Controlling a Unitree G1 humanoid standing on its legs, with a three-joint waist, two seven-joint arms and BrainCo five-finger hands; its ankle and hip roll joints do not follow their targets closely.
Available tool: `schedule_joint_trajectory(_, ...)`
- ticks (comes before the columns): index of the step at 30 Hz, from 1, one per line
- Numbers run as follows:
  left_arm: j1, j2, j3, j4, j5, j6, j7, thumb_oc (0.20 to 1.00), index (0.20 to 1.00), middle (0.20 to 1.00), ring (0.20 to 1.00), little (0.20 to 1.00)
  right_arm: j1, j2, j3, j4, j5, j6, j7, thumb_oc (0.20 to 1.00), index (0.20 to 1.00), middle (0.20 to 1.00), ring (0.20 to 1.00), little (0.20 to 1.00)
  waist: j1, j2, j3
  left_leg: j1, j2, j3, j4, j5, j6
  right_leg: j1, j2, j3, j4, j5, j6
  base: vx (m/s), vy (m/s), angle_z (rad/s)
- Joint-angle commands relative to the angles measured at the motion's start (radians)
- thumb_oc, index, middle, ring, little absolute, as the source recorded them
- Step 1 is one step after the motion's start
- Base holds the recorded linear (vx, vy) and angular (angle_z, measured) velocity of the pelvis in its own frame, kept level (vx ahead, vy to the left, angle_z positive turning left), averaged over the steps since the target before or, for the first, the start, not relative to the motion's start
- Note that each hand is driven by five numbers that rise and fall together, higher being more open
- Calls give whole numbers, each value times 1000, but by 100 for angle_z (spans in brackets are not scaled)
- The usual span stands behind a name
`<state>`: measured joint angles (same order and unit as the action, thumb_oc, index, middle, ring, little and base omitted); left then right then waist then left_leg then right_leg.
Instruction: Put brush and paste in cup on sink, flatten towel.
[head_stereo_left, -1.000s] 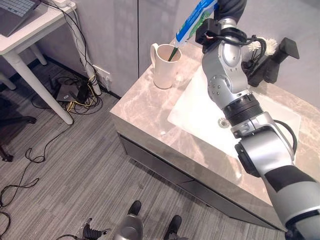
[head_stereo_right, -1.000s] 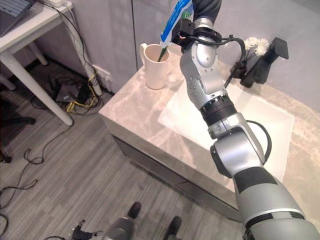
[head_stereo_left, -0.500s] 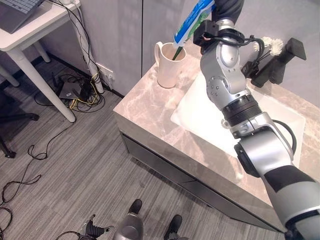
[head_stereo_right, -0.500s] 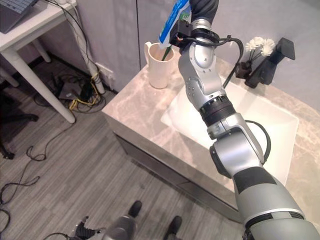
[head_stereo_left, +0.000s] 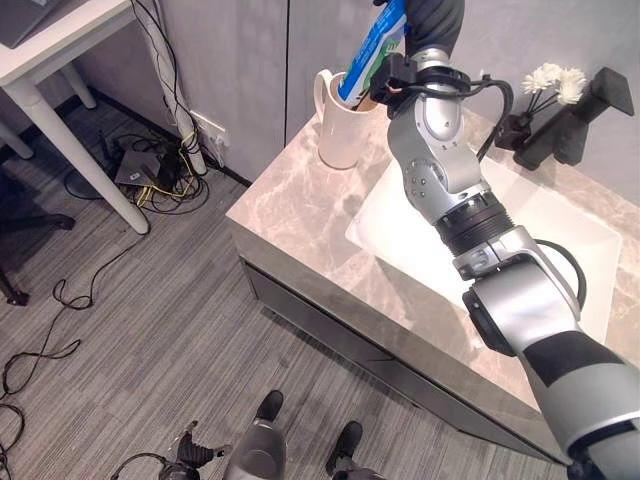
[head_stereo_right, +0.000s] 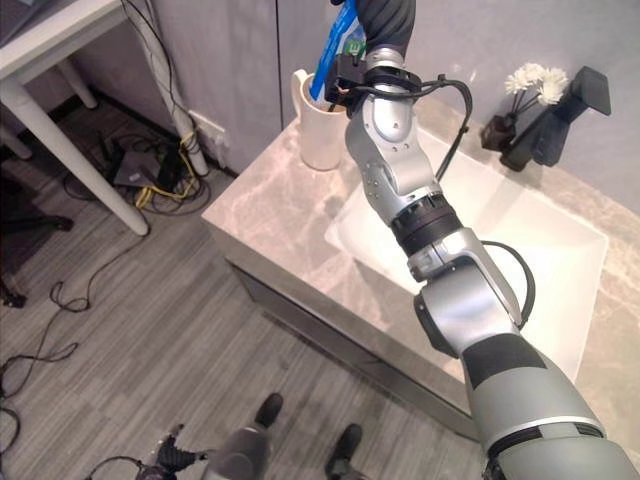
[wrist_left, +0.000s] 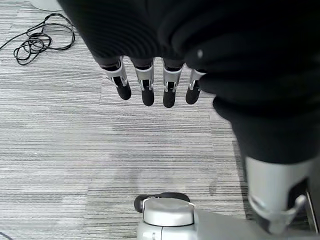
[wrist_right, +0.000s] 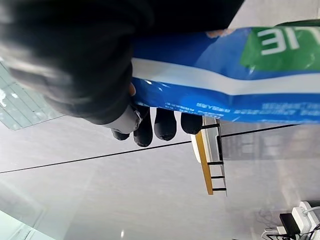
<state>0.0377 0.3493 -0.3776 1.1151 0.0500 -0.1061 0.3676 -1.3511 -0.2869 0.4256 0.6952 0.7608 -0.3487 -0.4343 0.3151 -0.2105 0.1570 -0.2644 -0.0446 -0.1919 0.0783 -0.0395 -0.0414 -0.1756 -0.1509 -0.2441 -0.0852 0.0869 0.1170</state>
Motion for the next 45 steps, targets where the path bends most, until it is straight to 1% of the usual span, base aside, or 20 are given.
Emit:
schedule_joint_trajectory(1,-21,34,-22,3,29,-17,0,1000,1000,1000,1000,1000,-127,-53,36,-5,-52,-50,9,200,200,200,200,200,23,-26,33,4,-73,43,25,-8,65,145,-61,70,5,141,79,0,0,0)
schedule_joint_trajectory(10,-36,34,-21,3,23,-18,7,1000,1000,1000,1000,1000,-125,-59,66,-15,-68,-45,17,200,200,200,200,200,13,-39,48,-18,-73,48,52,-17,63,139,-61,75,8,143,77,0,0,0)
schedule_joint_trajectory(24,-41,34,-8,14,10,-16,17,1000,1000,1000,1000,1000,-132,-21,84,14,-75,-35,23,200,200,200,200,200,6,-56,55,-24,-69,59,65,-25,62,134,-52,92,11,135,70,0,0,0)
schedule_joint_trajectory(25,-40,34,-9,16,11,-15,17,1000,1000,1000,1000,1000,-135,-21,88,17,-76,-33,23,837,837,837,837,837,5,-57,55,-25,-68,60,65,-25,62,134,-51,92,11,135,70,0,0,0)
schedule_joint_trajectory(26,-40,34,-9,15,10,-16,17,1000,1000,1000,1000,1000,-134,-18,89,26,-77,-29,23,1000,1000,1000,1000,1000,4,-58,55,-25,-68,61,66,-26,62,133,-51,94,11,135,70,0,0,0)
schedule_joint_trajectory(35,-43,34,-13,23,12,-14,15,1000,1000,1000,1000,1000,-146,-18,102,39,-91,-21,23,1000,1000,1000,1000,1000,-4,-58,52,-21,-65,69,64,-27,62,131,-48,99,11,135,70,-1,2,-2)
schedule_joint_trajectory(39,-44,30,-13,36,17,-10,16,1000,1000,1000,1000,1000,-144,-19,100,30,-131,-15,0,1000,1000,1000,1000,1000,-9,-55,50,-14,-62,74,65,-28,63,133,-46,105,12,133,70,0,0,-1)
schedule_joint_trajectory(43,-47,24,-10,52,22,-7,16,1000,1000,1000,1000,1000,-131,-21,76,-6,-185,-8,-42,1000,1000,1000,1000,1000,-13,-43,44,-8,-56,81,63,-28,63,132,-45,107,16,122,68,-4,-1,-4)
schedule_joint_trajectory(45,-49,19,-6,68,26,-4,17,1000,1000,1000,1000,1000,-118,-16,51,-37,-239,-3,-73,1000,1000,1000,1000,1000,-16,-33,37,2,-54,90,65,-31,65,135,-44,109,18,115,67,3,-2,-7)
